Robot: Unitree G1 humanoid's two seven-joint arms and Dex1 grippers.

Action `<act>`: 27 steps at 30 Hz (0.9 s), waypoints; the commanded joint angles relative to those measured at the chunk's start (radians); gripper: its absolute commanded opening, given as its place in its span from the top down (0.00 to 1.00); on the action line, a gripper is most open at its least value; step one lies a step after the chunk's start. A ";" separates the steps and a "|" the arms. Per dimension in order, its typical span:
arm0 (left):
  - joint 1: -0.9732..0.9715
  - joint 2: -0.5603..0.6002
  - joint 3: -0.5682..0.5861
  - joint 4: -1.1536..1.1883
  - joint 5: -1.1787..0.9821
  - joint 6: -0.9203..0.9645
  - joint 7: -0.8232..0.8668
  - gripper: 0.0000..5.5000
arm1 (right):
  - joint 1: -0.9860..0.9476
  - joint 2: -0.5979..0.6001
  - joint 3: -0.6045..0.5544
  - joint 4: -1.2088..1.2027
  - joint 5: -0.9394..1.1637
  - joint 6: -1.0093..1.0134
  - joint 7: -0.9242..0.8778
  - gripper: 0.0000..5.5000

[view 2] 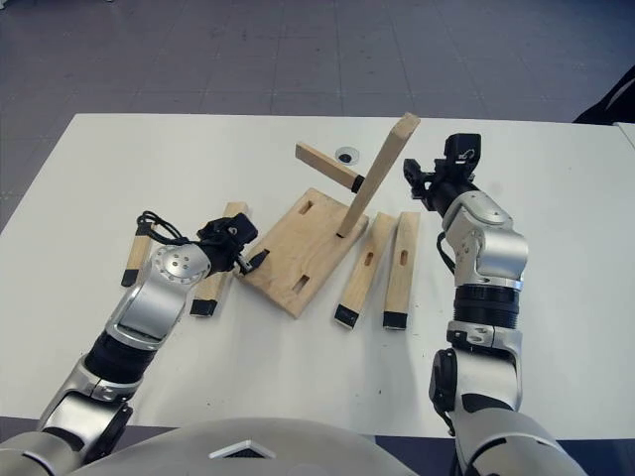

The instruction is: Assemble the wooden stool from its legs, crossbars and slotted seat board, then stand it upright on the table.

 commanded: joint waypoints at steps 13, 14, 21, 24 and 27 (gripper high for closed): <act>-0.067 -0.107 -0.020 -0.049 -0.025 0.093 0.069 0.25 | -0.020 0.035 0.088 -0.035 -0.004 0.033 0.007 0.43; -0.074 -0.106 -0.019 -0.059 -0.028 0.104 0.066 0.25 | -0.022 0.034 0.087 -0.034 -0.004 0.029 0.006 0.43; -0.018 0.014 -0.013 -0.085 -0.033 0.111 0.027 0.25 | -0.042 0.019 0.060 -0.041 -0.003 0.003 -0.011 0.43; 0.023 0.036 -0.025 -0.076 -0.042 0.096 0.018 0.25 | -0.099 0.025 0.038 -0.044 0.010 -0.021 -0.022 0.43; -0.004 -0.001 0.020 -0.077 -0.055 0.044 0.053 0.25 | -0.139 0.021 0.034 -0.030 0.013 -0.033 -0.021 0.43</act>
